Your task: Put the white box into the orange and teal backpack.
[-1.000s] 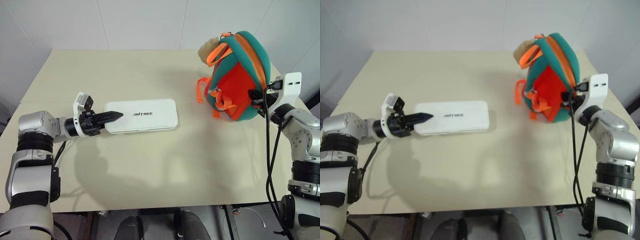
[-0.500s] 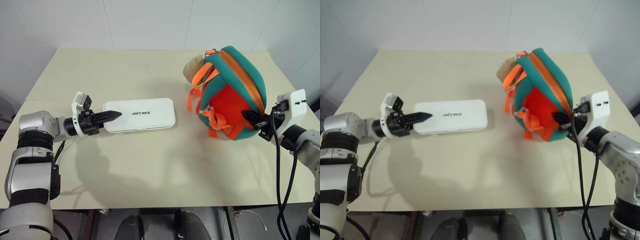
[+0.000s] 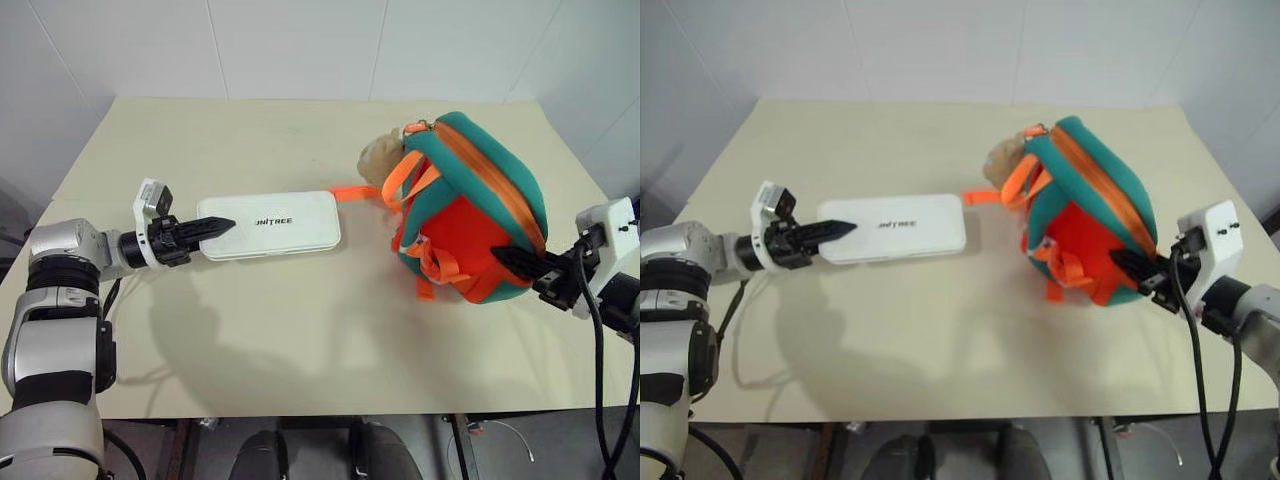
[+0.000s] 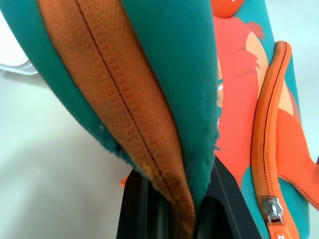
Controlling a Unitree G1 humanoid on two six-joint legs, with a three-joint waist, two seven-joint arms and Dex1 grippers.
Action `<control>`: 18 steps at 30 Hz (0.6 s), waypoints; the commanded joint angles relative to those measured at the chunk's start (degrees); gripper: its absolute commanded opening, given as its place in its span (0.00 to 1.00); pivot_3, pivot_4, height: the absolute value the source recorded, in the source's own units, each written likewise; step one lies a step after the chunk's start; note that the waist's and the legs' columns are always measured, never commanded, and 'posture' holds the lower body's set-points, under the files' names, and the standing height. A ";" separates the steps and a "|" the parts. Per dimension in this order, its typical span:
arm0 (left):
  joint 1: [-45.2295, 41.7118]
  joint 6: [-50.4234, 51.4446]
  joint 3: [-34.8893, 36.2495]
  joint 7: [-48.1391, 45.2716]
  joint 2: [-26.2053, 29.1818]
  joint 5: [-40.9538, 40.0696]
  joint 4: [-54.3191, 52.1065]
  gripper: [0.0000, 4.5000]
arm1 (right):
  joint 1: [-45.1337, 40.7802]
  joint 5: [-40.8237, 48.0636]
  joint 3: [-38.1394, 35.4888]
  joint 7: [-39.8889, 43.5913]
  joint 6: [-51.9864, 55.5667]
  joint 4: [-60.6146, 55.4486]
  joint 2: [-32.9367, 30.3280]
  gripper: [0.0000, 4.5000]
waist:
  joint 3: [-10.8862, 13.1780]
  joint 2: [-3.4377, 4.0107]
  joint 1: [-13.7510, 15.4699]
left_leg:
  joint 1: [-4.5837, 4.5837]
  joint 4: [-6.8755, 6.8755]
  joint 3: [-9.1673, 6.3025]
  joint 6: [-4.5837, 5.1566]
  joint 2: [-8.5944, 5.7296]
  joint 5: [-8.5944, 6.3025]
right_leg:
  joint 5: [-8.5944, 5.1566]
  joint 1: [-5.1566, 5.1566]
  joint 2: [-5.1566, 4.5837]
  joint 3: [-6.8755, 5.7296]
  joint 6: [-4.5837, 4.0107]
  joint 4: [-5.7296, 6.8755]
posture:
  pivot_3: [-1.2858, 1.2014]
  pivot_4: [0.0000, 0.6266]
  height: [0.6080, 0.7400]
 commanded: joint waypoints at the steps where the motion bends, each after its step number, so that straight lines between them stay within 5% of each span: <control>1: -2.43 -0.85 1.27 -1.58 0.86 0.23 0.01 0.29 | -0.31 0.46 -1.64 2.25 -1.89 1.61 -2.12 0.11 | -0.01 -0.01 -0.01 | 0.01 0.02 -0.01 0.00 0.00 0.00 | 0.00 0.02 0.00 0.00 0.00 0.01 | 0.52 0.24 1.00; 11: -3.59 -2.20 1.23 -2.05 -0.04 1.45 1.65 0.29 | -2.88 -4.70 2.87 11.26 -11.25 16.27 -5.89 0.11 | -0.01 -0.03 -0.28 | 0.06 0.05 0.02 0.01 0.00 0.00 | 0.01 0.05 0.00 0.01 0.01 0.04 | 0.52 0.24 1.00; 18: -3.65 -2.31 1.19 -2.81 0.59 2.08 1.77 0.29 | 0.08 -3.16 2.08 17.29 -11.88 14.27 -7.89 0.11 | -0.01 -0.03 -0.18 | 0.07 0.06 0.01 -0.02 0.02 0.02 | 0.01 0.04 0.02 0.01 0.01 0.09 | 0.52 0.24 1.00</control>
